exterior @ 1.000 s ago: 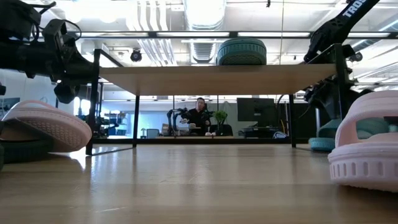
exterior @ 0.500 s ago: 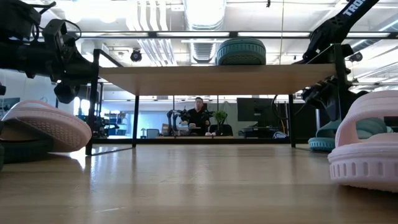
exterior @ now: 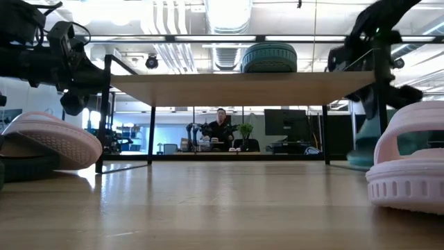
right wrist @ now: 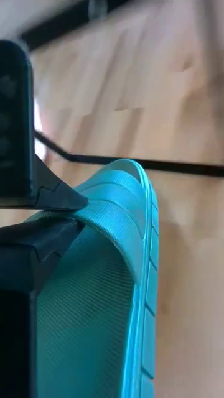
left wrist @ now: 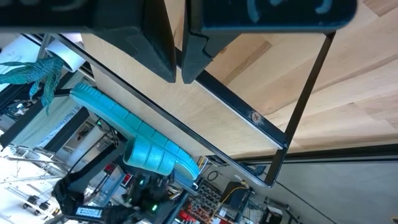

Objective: Pick and place slides into the shelf
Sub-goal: Put the green slipper on the shelf

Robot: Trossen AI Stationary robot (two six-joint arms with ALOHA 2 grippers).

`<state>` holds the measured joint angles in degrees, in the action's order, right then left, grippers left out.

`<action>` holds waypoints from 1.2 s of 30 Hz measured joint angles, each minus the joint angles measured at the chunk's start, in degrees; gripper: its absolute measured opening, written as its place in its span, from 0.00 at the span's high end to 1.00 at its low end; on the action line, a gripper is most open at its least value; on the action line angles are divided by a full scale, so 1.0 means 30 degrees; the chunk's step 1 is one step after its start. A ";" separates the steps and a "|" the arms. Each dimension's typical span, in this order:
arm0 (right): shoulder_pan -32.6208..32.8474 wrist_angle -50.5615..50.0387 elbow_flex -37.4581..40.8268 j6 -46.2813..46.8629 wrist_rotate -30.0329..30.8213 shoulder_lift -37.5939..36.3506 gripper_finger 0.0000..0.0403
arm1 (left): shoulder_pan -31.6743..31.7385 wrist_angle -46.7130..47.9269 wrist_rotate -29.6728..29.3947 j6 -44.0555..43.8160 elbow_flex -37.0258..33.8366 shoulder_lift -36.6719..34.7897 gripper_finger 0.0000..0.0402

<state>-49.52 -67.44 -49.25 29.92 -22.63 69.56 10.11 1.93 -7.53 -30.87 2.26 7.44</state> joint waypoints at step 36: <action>0.7092 1.1497 -0.9214 1.2161 0.5129 -0.3295 0.97 | 0.0006 0.0000 0.0002 -0.0007 0.0000 0.0000 0.97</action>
<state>-28.24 -32.95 -76.89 66.41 -7.24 59.68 10.13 1.93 -7.53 -30.89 2.26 7.44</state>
